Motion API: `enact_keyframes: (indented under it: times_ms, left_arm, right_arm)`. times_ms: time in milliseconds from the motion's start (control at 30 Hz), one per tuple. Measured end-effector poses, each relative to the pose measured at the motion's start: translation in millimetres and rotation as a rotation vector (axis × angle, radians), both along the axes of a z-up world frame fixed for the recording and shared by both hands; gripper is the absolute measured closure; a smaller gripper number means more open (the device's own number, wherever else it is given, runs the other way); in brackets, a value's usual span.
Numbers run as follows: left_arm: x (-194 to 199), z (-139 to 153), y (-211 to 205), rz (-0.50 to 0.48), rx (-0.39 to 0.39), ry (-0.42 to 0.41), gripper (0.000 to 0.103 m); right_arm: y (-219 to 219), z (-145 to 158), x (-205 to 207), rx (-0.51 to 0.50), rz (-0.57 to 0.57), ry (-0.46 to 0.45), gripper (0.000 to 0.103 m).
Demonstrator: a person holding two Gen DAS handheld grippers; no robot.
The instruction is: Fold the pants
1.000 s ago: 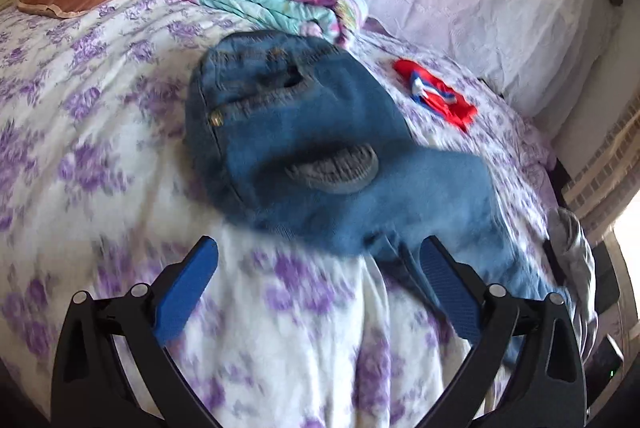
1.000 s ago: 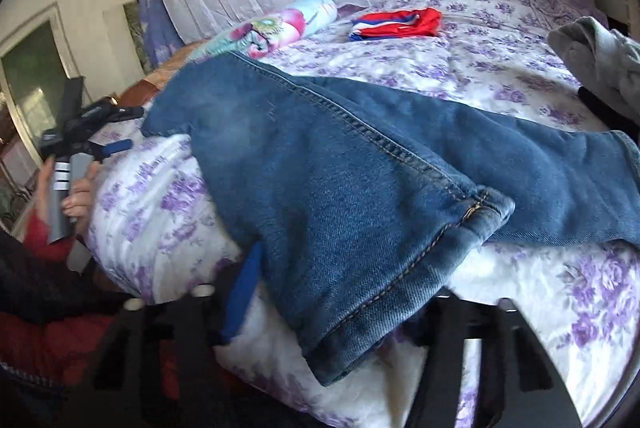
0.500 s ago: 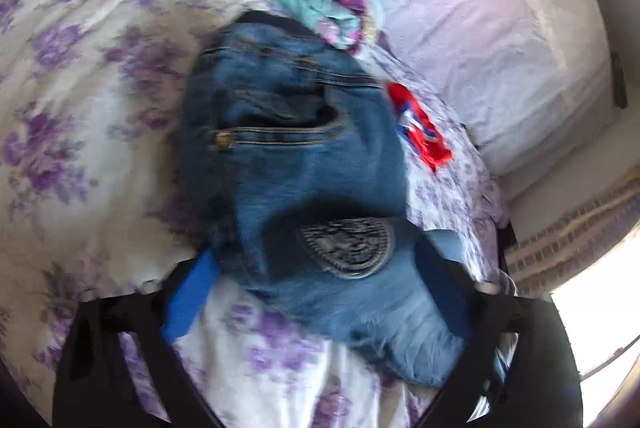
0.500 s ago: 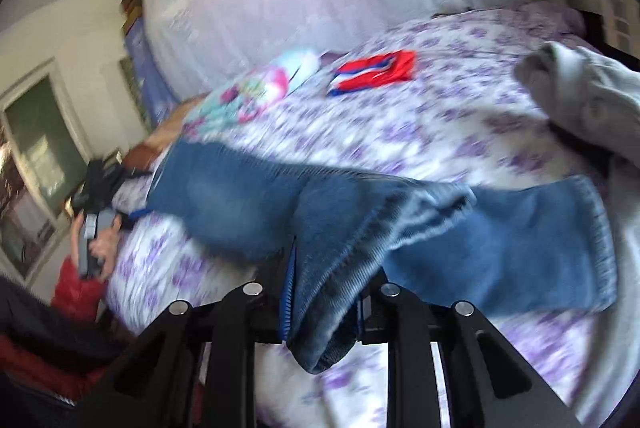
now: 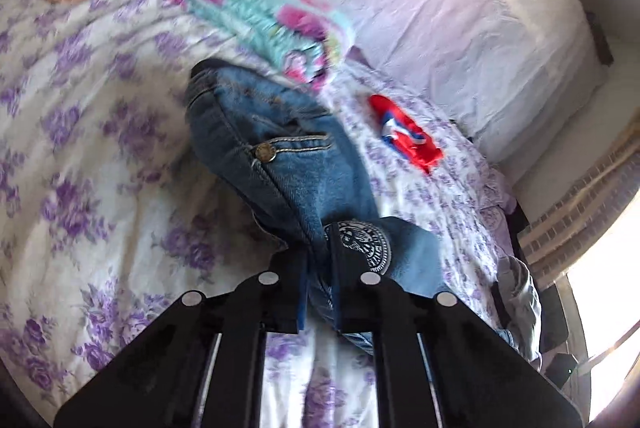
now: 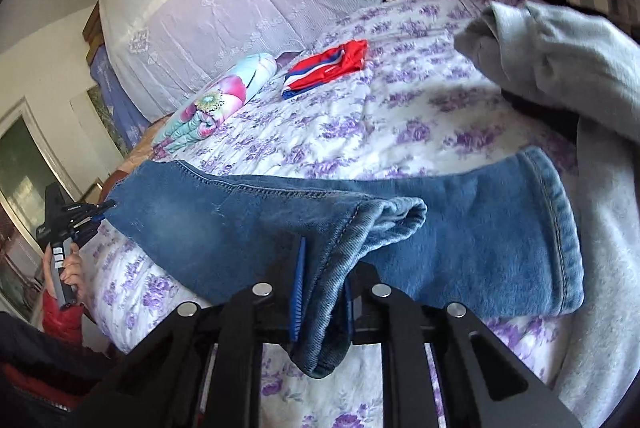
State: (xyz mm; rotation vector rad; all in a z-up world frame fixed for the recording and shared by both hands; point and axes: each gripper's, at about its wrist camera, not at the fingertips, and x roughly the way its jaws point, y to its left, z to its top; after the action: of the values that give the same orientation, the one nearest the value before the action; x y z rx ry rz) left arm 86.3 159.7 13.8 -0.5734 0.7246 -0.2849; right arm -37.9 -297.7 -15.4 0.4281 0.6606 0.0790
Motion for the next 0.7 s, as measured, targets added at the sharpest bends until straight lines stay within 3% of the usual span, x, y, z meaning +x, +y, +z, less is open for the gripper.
enact_keyframes:
  times_ms: [233, 433, 567, 700]
  left_arm:
    - [16, 45, -27, -0.044, 0.063, -0.09, 0.096]
    - [74, 83, -60, -0.081, 0.068, -0.122, 0.096]
    - [147, 85, -86, -0.087, 0.048, -0.028, 0.095]
    - [238, 62, -116, -0.123, 0.111, 0.139, 0.09]
  right_arm:
    - [-12, 18, 0, 0.018, 0.005, -0.069, 0.091]
    - [-55, 63, 42, 0.033, -0.013, -0.157, 0.091]
    - [-108, 80, 106, 0.134, -0.056, -0.142, 0.091]
    - [-133, 81, 211, 0.013, -0.118, 0.047, 0.088]
